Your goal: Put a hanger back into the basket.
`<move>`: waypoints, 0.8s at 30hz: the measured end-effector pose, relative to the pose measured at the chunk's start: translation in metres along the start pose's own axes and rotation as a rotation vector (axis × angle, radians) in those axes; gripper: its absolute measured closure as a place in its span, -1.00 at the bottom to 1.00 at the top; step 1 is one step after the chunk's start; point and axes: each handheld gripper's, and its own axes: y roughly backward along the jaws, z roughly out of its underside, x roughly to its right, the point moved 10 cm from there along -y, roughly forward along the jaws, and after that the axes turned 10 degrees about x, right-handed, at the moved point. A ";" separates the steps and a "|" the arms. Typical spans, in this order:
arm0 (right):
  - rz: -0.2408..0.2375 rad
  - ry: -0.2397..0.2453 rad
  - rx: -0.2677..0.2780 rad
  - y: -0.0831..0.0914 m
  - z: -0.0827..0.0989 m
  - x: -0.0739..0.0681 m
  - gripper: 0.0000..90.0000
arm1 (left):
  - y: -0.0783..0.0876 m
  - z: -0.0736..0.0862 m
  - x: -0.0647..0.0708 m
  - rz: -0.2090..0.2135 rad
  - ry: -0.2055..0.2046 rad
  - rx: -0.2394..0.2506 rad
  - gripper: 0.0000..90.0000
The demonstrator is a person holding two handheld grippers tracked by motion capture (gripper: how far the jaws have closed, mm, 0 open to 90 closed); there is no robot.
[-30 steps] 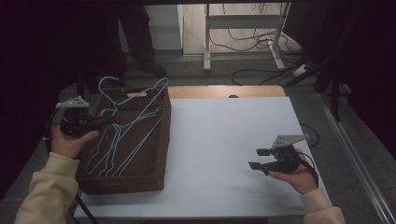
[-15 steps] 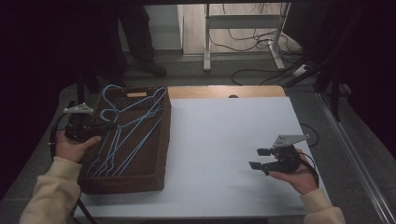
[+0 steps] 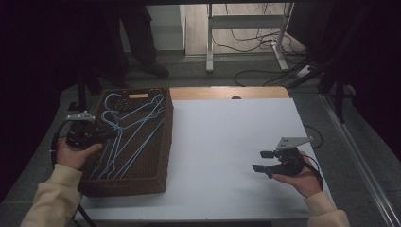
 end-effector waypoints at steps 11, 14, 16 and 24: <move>0.000 0.002 -0.007 -0.001 0.001 0.001 -0.26 | -0.024 0.017 -0.018 -0.127 0.014 -0.123 0.13; 0.004 0.002 -0.007 0.000 0.002 0.001 -0.27 | -0.020 0.012 -0.022 -0.181 -0.012 -0.084 -0.14; 0.006 0.002 -0.006 0.000 0.002 0.002 -0.27 | -0.017 0.008 -0.016 -0.175 -0.032 -0.066 -0.27; 0.005 0.004 -0.004 -0.002 0.001 0.000 -0.27 | -0.012 -0.002 0.021 -0.081 -0.124 -0.012 -0.41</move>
